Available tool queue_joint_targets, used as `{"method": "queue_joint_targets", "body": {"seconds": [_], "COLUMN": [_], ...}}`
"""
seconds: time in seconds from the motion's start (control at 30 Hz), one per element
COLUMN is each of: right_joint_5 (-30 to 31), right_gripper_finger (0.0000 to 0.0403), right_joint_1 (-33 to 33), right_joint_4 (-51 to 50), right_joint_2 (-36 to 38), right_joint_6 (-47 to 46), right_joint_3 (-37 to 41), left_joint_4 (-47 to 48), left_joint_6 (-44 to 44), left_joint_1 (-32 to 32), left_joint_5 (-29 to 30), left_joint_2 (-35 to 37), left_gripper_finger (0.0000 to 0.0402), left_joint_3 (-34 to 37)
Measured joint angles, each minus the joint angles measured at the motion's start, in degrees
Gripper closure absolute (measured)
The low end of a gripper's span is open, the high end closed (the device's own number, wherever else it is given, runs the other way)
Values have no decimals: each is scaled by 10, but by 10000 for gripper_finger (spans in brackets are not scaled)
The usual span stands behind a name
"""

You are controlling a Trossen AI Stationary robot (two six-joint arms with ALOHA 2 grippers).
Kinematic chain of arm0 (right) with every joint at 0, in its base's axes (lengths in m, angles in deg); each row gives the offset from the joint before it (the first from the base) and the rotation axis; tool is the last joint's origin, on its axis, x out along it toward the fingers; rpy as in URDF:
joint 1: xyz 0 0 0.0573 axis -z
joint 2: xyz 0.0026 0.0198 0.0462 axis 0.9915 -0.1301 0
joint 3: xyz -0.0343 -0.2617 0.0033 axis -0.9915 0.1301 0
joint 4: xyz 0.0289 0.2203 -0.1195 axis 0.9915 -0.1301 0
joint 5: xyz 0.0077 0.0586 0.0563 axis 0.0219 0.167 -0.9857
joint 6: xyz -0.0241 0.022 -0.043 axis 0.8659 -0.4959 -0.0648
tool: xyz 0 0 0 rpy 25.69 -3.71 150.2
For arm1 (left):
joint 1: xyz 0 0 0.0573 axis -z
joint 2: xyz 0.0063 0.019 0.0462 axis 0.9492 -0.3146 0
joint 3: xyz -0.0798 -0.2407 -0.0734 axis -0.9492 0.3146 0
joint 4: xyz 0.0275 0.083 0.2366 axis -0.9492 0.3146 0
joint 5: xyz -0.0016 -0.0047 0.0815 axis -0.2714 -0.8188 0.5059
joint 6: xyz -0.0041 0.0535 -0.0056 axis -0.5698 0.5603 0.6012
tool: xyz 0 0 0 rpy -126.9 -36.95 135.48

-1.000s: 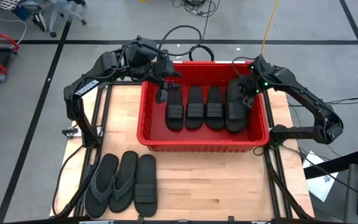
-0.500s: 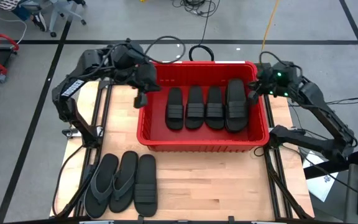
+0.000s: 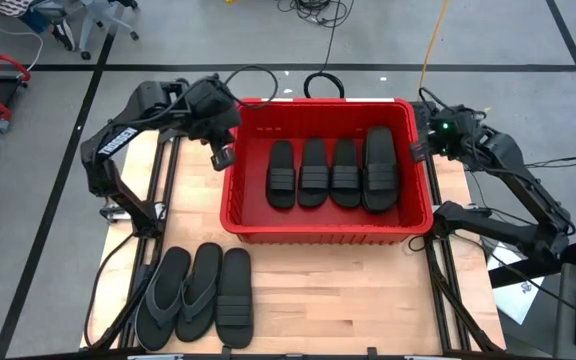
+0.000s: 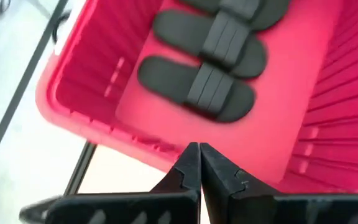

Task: Pick and place slides into bin
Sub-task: Adjust the red container

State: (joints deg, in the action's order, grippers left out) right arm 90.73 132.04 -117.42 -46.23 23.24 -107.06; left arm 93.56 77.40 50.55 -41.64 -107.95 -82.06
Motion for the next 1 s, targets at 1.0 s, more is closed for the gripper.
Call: {"method": "queue_joint_targets", "body": {"seconds": [1.0], "right_joint_5": [-104], "right_gripper_finger": [403], "right_joint_1": [48], "right_joint_4": [-106], "right_joint_2": [-99], "right_joint_6": [-21], "right_joint_3": [29], "left_joint_4": [-20], "left_joint_6": [-36], "left_joint_1": [-1], "left_joint_5": [-15], "left_joint_2": [58], "left_gripper_finger": [395], "left_joint_3": [79]}}
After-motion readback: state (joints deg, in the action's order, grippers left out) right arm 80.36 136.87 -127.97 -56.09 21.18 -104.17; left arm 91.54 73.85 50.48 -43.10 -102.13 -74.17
